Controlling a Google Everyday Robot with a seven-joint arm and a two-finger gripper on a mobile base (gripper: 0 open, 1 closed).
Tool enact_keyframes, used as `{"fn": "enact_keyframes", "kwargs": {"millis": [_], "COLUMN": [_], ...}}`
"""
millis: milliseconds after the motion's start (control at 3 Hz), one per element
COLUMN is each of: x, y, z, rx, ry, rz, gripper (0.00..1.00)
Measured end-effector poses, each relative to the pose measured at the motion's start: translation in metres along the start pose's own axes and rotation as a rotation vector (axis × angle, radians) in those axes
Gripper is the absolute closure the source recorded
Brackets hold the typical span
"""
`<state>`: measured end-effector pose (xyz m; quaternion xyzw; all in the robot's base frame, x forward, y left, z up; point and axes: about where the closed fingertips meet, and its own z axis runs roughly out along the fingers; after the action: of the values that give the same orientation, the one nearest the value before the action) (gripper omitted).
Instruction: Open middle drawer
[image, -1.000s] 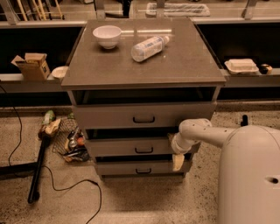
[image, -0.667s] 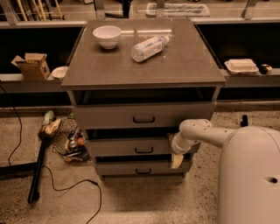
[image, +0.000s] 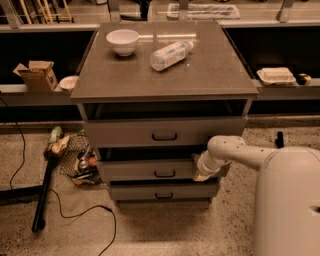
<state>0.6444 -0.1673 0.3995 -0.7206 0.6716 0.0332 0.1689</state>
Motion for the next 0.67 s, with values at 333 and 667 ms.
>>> {"fn": "enact_keyframes", "kwargs": {"millis": [333,667], "x": [-0.0011,-0.0012], "y": [-0.0008,-0.0002], "z": [-0.0038,-0.0056], "rx": [0.0,-0.006], "ry": [0.0,-0.007], "rz": [0.0,0.004], "gripper": [0.84,1.0]}}
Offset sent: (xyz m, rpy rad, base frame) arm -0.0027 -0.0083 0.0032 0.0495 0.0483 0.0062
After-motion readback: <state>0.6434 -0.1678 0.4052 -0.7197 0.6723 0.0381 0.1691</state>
